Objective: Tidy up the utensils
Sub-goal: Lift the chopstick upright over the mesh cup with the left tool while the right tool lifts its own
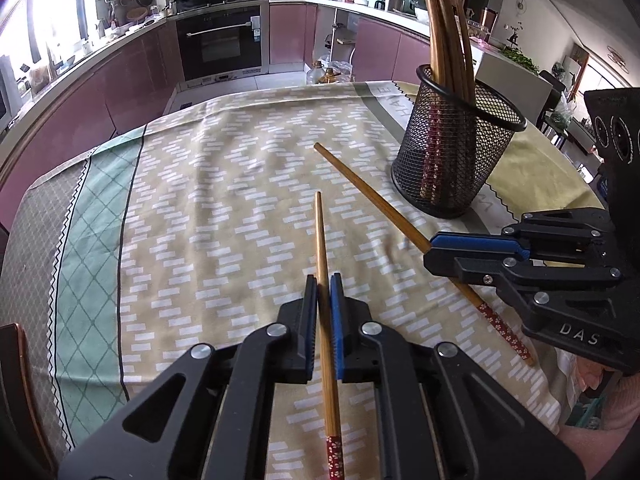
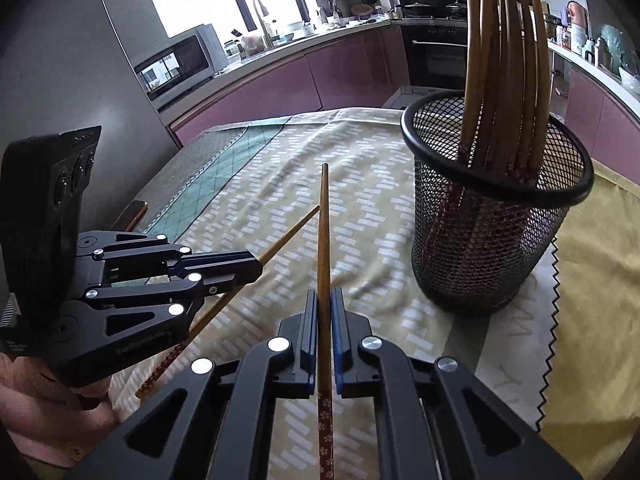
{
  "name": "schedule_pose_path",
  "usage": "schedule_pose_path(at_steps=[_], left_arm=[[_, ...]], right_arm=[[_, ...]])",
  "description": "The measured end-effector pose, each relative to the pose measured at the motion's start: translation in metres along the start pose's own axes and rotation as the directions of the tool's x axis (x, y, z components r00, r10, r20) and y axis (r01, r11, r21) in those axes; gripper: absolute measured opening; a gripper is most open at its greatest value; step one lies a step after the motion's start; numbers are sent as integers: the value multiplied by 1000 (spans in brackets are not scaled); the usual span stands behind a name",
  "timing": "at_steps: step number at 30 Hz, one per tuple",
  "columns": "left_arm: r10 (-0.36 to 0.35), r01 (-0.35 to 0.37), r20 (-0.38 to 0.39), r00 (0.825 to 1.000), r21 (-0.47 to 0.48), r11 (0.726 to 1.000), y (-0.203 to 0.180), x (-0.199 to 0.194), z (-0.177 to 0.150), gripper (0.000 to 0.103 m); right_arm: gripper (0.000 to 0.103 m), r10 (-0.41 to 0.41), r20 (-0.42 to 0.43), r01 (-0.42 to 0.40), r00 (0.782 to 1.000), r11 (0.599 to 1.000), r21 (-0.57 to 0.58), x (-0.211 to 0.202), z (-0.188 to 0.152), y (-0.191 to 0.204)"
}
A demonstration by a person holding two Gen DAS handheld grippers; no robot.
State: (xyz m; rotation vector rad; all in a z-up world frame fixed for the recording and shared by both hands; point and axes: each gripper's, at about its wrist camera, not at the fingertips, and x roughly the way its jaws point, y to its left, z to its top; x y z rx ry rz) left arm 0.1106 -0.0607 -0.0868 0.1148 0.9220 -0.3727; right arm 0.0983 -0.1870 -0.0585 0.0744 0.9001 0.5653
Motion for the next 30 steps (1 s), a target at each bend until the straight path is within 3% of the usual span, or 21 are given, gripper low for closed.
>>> schedule_pose_path(at_steps=[10, 30], left_arm=[[-90, 90, 89, 992, -3, 996, 0, -40, 14, 7], [-225, 227, 235, 946, 17, 974, -10, -106, 47, 7]], right_arm=[[6, 45, 107, -46, 993, 999, 5, -42, 2, 0], [6, 9, 319, -25, 948, 999, 44, -107, 19, -31]])
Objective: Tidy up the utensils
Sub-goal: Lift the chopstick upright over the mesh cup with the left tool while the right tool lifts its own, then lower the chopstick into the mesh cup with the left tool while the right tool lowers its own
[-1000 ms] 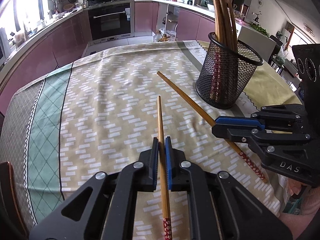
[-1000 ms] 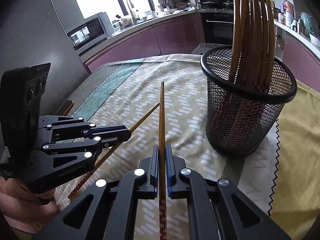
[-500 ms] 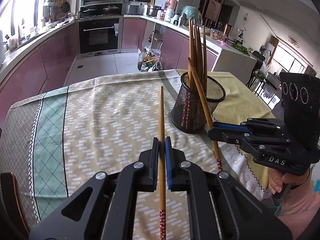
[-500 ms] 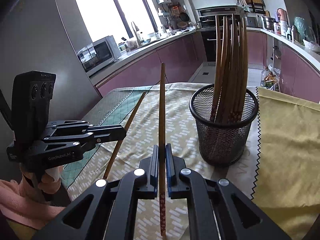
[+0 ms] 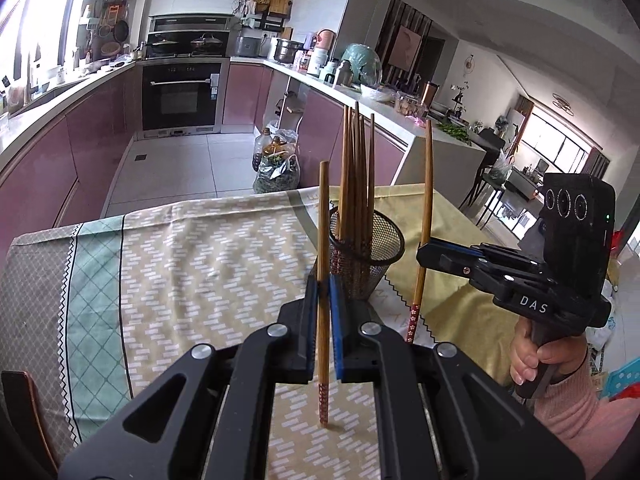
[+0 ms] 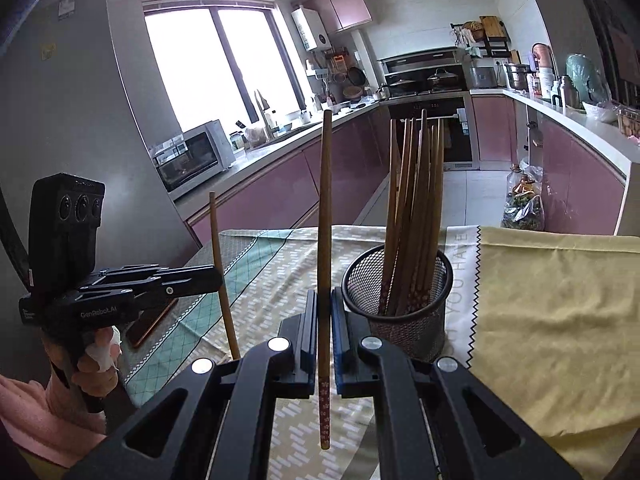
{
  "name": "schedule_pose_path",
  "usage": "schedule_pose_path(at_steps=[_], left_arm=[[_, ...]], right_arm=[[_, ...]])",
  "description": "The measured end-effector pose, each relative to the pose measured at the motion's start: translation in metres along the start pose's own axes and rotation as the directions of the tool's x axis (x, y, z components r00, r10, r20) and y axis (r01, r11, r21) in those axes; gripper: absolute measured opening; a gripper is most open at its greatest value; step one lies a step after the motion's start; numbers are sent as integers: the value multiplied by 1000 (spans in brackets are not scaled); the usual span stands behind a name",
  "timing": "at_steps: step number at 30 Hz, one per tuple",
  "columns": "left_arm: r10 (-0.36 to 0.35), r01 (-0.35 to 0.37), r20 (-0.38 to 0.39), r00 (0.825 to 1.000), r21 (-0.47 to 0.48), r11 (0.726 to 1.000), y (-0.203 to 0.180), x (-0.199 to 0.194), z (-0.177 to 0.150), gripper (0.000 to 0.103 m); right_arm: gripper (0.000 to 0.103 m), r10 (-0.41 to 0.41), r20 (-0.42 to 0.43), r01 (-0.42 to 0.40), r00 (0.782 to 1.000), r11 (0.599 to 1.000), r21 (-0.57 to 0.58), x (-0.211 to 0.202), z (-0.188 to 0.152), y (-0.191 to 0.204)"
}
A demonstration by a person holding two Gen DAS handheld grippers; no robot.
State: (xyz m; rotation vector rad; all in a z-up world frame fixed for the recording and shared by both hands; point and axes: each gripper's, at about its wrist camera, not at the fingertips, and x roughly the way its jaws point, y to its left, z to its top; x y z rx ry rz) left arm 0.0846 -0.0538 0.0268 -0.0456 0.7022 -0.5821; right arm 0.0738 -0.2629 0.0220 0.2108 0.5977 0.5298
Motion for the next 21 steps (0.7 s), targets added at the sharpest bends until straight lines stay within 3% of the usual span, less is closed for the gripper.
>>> schedule_pose_path(at_steps=[17, 21], left_arm=[[-66, 65, 110, 992, 18, 998, -17, -20, 52, 6], [-83, 80, 123, 989, 35, 996, -24, -23, 62, 1]], right_arm=[[6, -36, 110, 38, 993, 999, -16, -12, 41, -11], [6, -34, 127, 36, 991, 999, -17, -14, 47, -12]])
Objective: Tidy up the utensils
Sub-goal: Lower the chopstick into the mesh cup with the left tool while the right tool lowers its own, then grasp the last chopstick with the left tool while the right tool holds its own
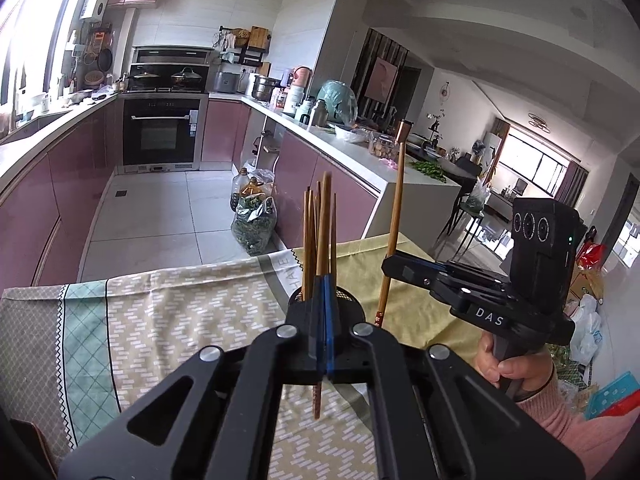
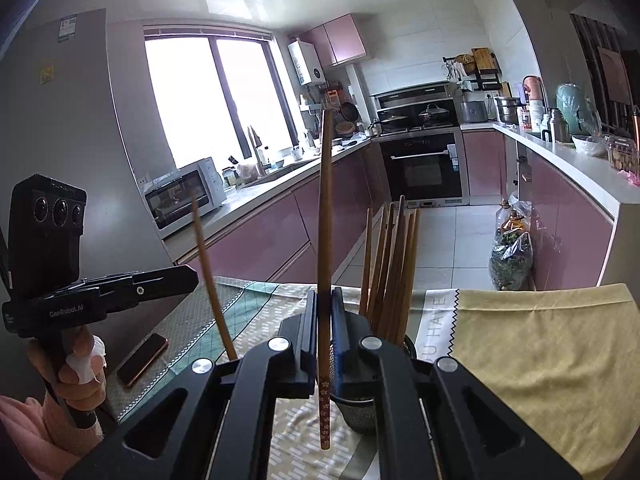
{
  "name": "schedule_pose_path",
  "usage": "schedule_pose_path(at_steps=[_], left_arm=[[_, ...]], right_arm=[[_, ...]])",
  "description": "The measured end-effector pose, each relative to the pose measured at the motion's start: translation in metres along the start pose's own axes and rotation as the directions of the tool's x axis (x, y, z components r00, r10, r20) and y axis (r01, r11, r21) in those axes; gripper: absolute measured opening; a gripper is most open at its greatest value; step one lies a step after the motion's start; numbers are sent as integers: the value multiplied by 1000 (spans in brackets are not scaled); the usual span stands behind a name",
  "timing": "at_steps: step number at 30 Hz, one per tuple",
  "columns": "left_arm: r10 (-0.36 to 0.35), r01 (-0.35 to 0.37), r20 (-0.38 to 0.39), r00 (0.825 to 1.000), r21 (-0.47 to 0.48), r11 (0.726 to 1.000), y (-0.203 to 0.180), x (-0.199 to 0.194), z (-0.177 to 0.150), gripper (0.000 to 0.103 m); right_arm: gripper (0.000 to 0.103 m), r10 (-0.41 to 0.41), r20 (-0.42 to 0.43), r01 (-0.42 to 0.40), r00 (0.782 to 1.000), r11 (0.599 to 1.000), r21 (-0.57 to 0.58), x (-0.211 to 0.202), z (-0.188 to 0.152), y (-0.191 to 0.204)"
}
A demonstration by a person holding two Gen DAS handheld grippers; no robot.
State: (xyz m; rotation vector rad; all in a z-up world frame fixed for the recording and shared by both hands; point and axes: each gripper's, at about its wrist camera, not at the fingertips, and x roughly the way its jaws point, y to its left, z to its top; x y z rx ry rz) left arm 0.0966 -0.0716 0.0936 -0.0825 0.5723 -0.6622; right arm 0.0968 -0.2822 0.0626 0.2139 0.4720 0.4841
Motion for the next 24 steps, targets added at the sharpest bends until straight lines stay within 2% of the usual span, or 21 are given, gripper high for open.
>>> schedule_pose_path(at_steps=[3, 7, 9, 12, 14, 16, 19, 24], left_arm=[[-21, 21, 8, 1000, 8, 1000, -5, 0, 7, 1], [-37, 37, -29, 999, 13, 999, -8, 12, 2, 1], [2, 0, -59, 998, 18, 1000, -5, 22, -7, 1], [52, -53, -138, 989, -4, 999, 12, 47, -24, 10], [97, -102, -186, 978, -16, 995, 26, 63, -35, 13], [133, -143, -224, 966, -32, 989, 42, 78, -44, 26], [190, -209, -273, 943, -42, 977, 60, 101, -56, 33], [285, -305, -337, 897, -6, 952, 78, 139, -70, 36]], right_arm=[[6, 4, 8, -4, 1000, 1000, 5, 2, 4, -1], [6, 6, -3, -6, 1000, 1000, 12, 5, 0, -2], [6, 5, -14, -5, 1000, 1000, 18, 7, -4, -4], [6, 3, -26, -3, 1000, 1000, 26, 7, -8, -7], [6, 4, -30, -3, 1000, 1000, 31, 7, -10, -8], [6, 3, -28, -3, 1000, 999, 33, 5, -10, -8], [6, 4, -27, -3, 1000, 999, 35, 5, -12, -8], [6, 4, -26, -3, 1000, 999, 33, 4, -13, -8]])
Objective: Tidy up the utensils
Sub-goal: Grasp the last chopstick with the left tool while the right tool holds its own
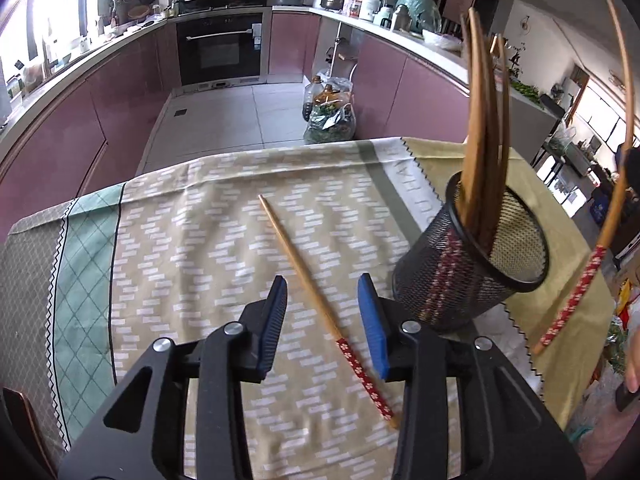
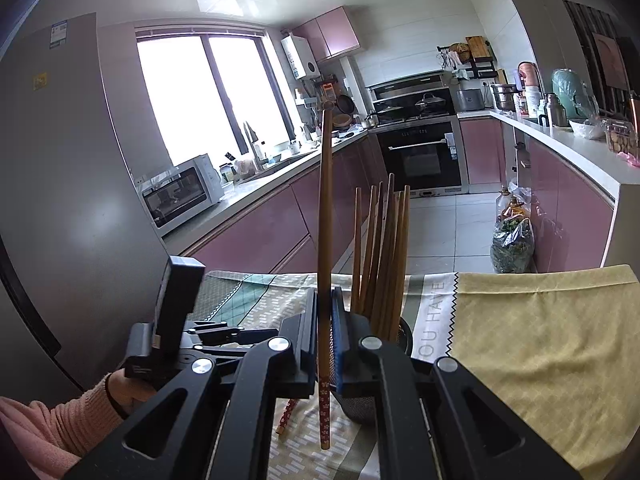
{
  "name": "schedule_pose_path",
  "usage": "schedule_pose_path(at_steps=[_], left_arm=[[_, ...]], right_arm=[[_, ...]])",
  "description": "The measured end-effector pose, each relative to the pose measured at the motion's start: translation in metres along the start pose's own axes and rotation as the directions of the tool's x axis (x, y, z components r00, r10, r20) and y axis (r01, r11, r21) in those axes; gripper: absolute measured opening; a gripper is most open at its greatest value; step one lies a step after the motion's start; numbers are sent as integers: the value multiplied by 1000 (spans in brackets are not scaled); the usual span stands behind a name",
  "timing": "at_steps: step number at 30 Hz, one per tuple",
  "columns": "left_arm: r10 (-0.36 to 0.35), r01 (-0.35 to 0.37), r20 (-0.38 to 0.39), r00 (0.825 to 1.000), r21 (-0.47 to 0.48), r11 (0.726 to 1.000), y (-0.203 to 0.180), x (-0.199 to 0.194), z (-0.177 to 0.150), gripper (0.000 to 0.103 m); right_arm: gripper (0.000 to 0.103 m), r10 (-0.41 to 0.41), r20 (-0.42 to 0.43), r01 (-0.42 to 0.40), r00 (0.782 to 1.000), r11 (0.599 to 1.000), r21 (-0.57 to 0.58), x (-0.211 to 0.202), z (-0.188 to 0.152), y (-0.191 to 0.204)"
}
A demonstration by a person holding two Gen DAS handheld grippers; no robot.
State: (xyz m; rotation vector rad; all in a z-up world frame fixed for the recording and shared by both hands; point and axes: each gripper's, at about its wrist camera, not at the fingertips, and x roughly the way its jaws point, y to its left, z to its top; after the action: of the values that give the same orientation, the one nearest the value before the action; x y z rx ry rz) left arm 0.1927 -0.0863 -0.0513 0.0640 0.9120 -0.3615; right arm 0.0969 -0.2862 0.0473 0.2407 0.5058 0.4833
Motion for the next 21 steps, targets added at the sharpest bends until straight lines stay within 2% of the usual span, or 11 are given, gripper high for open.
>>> schedule_pose_path(at_steps=[6, 10, 14, 16, 19, 21], left_arm=[[78, -78, -56, 995, 0, 997, 2, 42, 12, 34], [109, -110, -102, 989, -3, 994, 8, 68, 20, 24], [121, -121, -93, 988, 4, 993, 9, 78, 28, 23], [119, -120, -94, 988, -4, 993, 9, 82, 32, 14], [117, -119, -90, 989, -16, 993, 5, 82, 32, 7], [120, -122, -81, 989, -17, 992, 3, 76, 27, 7]], right_arm=[[6, 1, 10, -1, 1000, 1000, -1, 1, 5, 1], [6, 2, 8, -2, 1000, 1000, -9, 3, 5, 2], [6, 1, 1, -1, 1000, 1000, -7, 6, 5, 1], [6, 1, 1, -1, 1000, 1000, -3, 7, 6, -1], [6, 3, 5, -3, 1000, 1000, 2, 5, 7, -2], [6, 3, 9, -3, 1000, 1000, 0, 4, 8, -2]])
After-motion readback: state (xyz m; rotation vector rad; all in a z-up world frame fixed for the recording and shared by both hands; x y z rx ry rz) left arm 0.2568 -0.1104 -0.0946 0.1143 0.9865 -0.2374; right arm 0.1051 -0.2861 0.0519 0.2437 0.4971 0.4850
